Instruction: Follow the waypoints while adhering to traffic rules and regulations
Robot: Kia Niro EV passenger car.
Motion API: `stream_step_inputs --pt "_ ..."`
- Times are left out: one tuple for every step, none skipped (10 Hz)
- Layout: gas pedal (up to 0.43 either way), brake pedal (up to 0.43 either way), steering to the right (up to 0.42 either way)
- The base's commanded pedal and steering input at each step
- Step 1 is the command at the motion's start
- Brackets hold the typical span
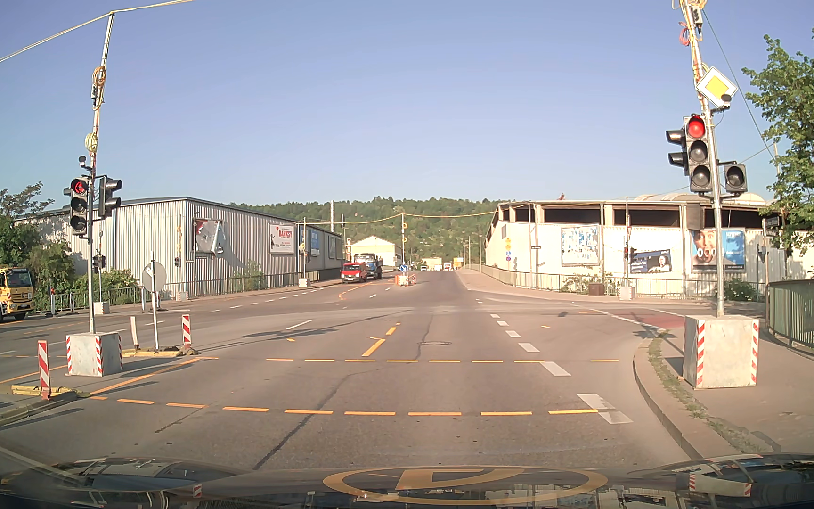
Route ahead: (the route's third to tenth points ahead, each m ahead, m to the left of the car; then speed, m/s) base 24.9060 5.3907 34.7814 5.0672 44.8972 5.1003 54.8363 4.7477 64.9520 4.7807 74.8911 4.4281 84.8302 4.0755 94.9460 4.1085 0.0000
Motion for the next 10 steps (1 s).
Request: stream_step_inputs --pt "0.000 0.299 -0.003" --pt "0.000 0.299 -0.003" --pt "0.000 0.299 -0.003" --pt "0.000 0.299 -0.003" --pt "0.000 0.299 -0.003" --pt "0.000 0.299 -0.003" --pt "0.000 0.299 -0.003" --pt "0.000 0.299 -0.003" --pt "0.000 0.299 -0.003" --pt "0.000 0.293 -0.003"
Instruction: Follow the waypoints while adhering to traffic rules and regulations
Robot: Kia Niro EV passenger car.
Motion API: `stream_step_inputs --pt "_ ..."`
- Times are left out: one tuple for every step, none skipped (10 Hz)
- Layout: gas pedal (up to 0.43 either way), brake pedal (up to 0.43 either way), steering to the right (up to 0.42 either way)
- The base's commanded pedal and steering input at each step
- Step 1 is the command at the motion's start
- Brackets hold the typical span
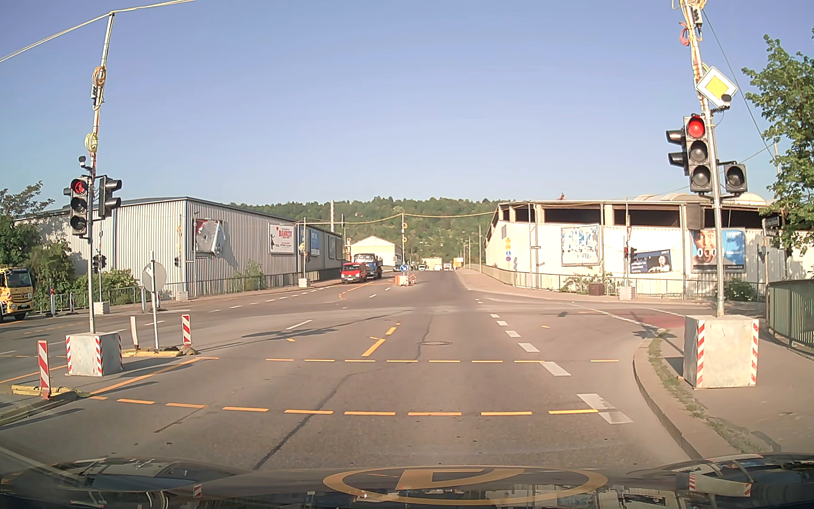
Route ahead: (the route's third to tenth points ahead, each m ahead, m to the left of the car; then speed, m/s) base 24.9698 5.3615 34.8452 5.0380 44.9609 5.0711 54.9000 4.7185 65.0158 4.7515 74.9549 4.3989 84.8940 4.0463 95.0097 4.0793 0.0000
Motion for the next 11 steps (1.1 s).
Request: stream_step_inputs --pt "0.000 0.299 -0.003" --pt "0.000 0.299 -0.003" --pt "0.000 0.299 -0.003" --pt "0.000 0.299 -0.003" --pt "0.000 0.299 -0.003" --pt "0.000 0.299 -0.003" --pt "0.000 0.299 -0.003" --pt "0.000 0.299 -0.003" --pt "0.000 0.299 -0.003" --pt "0.000 0.299 -0.003" --pt "0.000 0.299 -0.003"
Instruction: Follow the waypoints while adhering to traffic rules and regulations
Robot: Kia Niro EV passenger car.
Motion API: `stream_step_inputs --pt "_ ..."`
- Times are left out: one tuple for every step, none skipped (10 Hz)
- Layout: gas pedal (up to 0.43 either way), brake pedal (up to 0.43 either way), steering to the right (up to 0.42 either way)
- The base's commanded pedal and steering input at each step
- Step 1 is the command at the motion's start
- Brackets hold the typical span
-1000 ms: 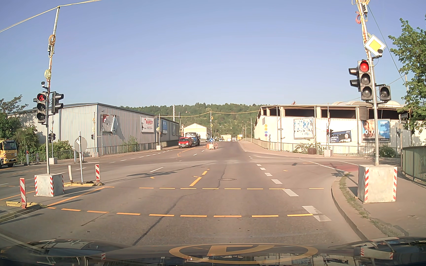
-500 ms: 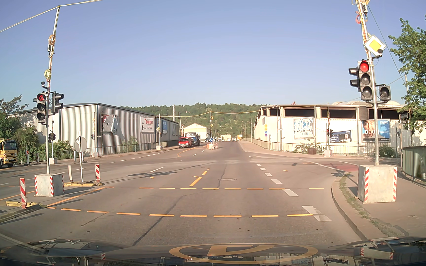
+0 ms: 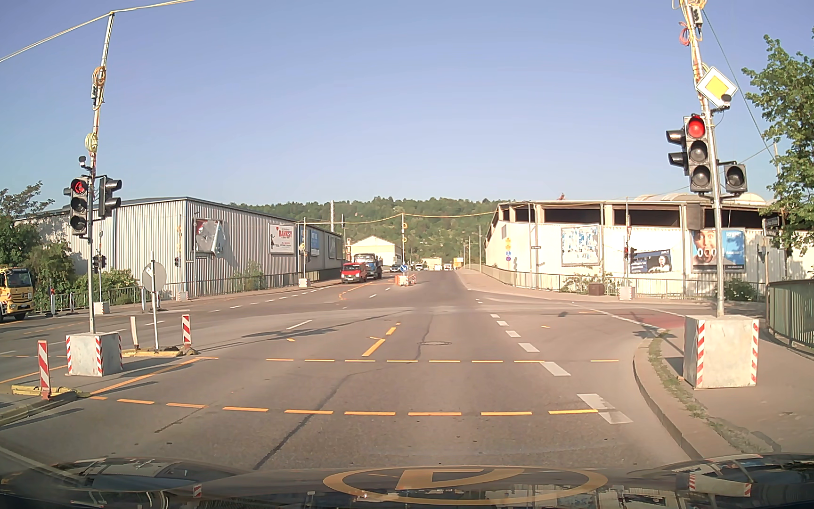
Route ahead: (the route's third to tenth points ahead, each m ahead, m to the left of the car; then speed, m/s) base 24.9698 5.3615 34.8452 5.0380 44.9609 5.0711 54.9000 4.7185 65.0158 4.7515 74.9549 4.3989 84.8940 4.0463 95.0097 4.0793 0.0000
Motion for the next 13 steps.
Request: stream_step_inputs --pt "0.000 0.299 -0.003" --pt "0.000 0.299 -0.003" --pt "0.000 0.299 -0.003" --pt "0.000 0.299 -0.003" --pt "0.000 0.299 -0.003" --pt "0.000 0.299 -0.003" --pt "0.000 0.299 -0.003" --pt "0.000 0.299 -0.003" --pt "0.000 0.299 -0.003" --pt "0.000 0.299 -0.003" --pt "0.000 0.299 -0.003" --pt "0.000 0.299 -0.003" --pt "0.000 0.299 -0.003"
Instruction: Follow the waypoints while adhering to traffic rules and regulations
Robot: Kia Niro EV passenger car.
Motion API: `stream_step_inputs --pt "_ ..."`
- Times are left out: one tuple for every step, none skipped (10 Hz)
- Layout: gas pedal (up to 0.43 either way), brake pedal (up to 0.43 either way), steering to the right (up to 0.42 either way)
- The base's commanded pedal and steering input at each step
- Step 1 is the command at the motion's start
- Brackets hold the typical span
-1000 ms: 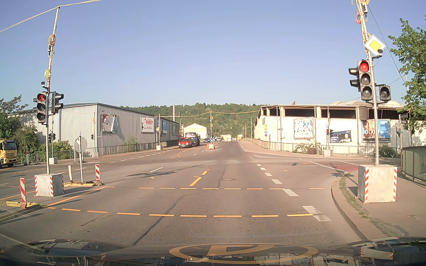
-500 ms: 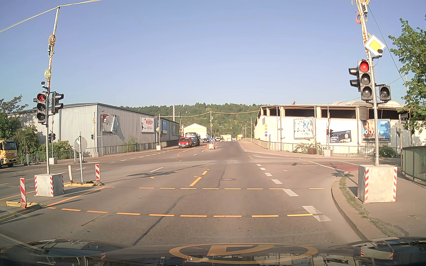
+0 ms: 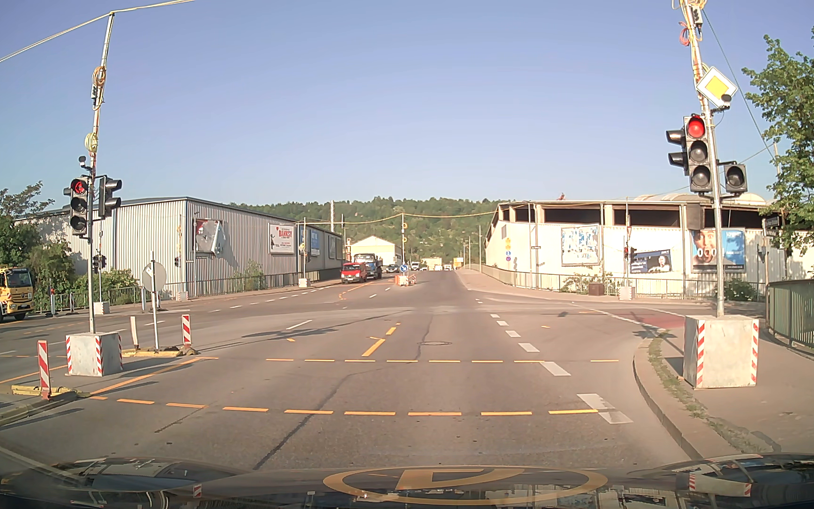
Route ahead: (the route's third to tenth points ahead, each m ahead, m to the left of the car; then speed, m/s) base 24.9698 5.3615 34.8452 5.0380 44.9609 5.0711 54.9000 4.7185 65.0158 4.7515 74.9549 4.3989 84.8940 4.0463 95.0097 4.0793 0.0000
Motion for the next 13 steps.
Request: stream_step_inputs --pt "0.000 0.299 -0.003" --pt "0.000 0.299 -0.003" --pt "0.000 0.299 -0.003" --pt "0.000 0.305 -0.003" --pt "0.000 0.299 -0.003" --pt "0.000 0.299 -0.003" --pt "0.000 0.299 -0.003" --pt "0.000 0.299 -0.003" --pt "0.000 0.299 -0.003" --pt "0.000 0.305 -0.003" --pt "0.000 0.299 -0.003" --pt "0.000 0.299 -0.003" --pt "0.000 0.299 -0.003"
